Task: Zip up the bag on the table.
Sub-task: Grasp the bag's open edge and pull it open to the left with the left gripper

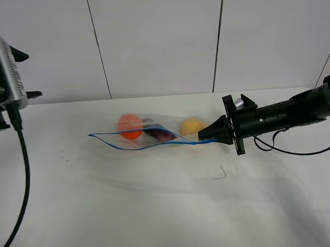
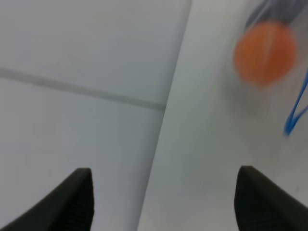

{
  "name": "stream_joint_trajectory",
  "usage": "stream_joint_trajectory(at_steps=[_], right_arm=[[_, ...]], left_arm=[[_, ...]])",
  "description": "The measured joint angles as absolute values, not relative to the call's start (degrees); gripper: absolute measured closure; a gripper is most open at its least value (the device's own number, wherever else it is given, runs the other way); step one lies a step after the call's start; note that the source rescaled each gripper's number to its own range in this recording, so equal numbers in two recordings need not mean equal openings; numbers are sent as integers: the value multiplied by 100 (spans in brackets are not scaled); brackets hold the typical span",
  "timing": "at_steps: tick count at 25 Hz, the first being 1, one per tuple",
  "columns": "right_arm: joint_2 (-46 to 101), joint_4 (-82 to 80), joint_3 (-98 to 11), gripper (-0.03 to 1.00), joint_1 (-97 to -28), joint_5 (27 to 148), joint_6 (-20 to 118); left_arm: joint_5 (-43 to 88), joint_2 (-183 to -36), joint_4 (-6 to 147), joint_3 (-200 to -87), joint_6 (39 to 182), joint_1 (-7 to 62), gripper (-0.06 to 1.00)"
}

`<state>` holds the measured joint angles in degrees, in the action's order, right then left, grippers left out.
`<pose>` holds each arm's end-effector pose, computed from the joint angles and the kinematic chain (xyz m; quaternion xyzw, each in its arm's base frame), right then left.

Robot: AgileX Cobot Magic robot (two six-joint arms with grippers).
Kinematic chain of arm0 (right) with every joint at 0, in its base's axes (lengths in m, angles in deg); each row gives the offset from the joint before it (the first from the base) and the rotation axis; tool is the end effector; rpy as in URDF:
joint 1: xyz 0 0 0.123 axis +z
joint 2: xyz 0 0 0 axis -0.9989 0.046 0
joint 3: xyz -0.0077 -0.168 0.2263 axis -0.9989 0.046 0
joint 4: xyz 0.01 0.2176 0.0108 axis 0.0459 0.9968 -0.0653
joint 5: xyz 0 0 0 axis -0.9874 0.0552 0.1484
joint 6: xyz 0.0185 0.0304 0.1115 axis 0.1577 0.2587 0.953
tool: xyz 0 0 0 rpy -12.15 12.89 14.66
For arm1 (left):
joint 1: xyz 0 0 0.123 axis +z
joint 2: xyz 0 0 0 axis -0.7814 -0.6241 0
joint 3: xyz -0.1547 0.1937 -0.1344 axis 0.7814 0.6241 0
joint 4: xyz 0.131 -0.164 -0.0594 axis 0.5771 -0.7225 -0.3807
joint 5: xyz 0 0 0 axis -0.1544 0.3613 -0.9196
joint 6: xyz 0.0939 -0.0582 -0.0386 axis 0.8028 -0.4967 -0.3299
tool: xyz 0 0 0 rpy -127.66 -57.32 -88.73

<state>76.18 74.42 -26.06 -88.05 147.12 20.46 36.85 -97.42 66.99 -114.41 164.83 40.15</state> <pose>0.3428 0.1042 0.1382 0.0562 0.8224 0.5646 0.0416 0.2178 -0.0542 0.3453 0.5745 0.6030 0.2485 0.4945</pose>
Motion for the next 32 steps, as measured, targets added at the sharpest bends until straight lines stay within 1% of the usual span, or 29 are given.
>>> stream_joint_trajectory(at_steps=[5, 11, 19, 20, 22, 25, 32], right_arm=[[7618, 7442, -2606, 97, -8805, 14712, 2040], [7618, 7442, -2606, 97, -8805, 14712, 2040], [7618, 7442, -2606, 97, -8805, 14712, 2040], [7618, 7442, -2606, 97, -8805, 14712, 2040], [7618, 7442, -2606, 97, -8805, 14712, 2040], [7618, 7442, -2606, 97, -8805, 14712, 2040], [7618, 7442, -2606, 97, -8805, 14712, 2040]], left_arm=[[2703, -10081, 6682, -11061, 16465, 2908, 3], [1769, -10888, 6669, -11027, 16188, 1709, 3], [194, -12413, 6655, -11027, 15645, 478, 3], [194, -12413, 6655, -11027, 15645, 478, 3], [-230, -12928, 6655, -11027, 15626, 128, 3], [-624, -13370, 6699, -11027, 15626, -90, 3], [-2237, -14339, 7016, -11033, 15602, -163, 3]])
